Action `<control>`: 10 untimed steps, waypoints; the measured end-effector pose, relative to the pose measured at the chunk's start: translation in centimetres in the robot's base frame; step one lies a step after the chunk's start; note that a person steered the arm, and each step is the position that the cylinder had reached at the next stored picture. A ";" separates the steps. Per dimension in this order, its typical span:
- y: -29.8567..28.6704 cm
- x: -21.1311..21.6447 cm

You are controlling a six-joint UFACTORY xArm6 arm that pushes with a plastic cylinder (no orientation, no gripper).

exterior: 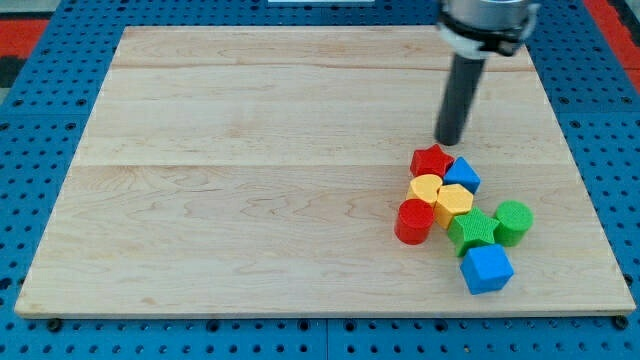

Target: Move the blue cube to the bottom of the red circle

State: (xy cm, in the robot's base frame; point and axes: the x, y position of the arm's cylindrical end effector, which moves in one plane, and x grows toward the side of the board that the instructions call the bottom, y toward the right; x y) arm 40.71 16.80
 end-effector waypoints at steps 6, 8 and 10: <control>-0.2 19.9; -1.7 17.4; -6.1 17.3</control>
State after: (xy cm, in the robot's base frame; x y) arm 58.00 10.71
